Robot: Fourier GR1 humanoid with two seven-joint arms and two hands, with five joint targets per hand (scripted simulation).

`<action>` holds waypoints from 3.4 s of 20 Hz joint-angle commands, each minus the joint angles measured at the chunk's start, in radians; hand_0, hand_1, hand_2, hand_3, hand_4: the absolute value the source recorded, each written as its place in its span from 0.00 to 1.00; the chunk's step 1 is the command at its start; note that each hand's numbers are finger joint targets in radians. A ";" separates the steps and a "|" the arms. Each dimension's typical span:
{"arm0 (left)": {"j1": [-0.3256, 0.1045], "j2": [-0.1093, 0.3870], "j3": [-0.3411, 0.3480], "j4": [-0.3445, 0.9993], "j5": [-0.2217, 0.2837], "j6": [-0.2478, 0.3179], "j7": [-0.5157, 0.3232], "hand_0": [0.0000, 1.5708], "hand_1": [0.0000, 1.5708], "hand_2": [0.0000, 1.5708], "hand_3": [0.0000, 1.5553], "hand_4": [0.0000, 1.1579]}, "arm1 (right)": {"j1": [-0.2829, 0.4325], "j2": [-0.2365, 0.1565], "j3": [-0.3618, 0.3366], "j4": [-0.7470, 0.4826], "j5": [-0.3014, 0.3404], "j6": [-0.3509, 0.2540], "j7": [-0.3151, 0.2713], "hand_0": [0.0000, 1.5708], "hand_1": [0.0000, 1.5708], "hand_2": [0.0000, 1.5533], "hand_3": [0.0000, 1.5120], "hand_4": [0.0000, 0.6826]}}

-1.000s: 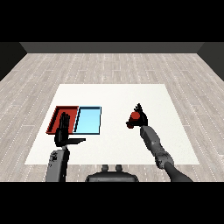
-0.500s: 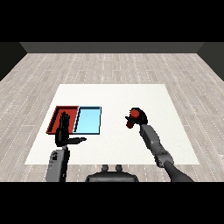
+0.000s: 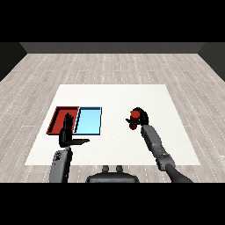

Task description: Pick the red can and put it in the red box

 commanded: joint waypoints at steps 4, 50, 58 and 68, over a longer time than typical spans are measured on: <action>-0.025 0.023 -0.006 -0.005 -0.003 -0.012 0.070 0.00 0.00 0.00 0.00 0.00 | 0.014 0.036 0.023 -0.152 -0.005 -0.036 0.044 0.91 0.91 0.93 0.93 0.96; -0.329 -0.039 -0.584 0.206 0.045 0.391 0.226 0.00 0.00 0.00 0.00 0.00 | 0.268 0.105 0.595 -0.809 -0.129 -0.375 0.201 0.92 0.92 0.92 0.92 0.90; -0.393 -0.039 -0.503 0.269 0.029 0.324 0.228 0.00 0.00 0.00 0.00 0.00 | 0.160 0.105 0.689 -0.824 -0.227 -0.470 0.249 0.93 0.93 0.93 0.92 0.86; -0.523 -0.038 -0.651 0.383 0.120 0.577 0.227 0.82 0.82 0.84 0.80 0.74 | 0.190 0.104 0.738 -0.852 -0.248 -0.505 0.212 0.96 0.96 0.94 0.93 0.77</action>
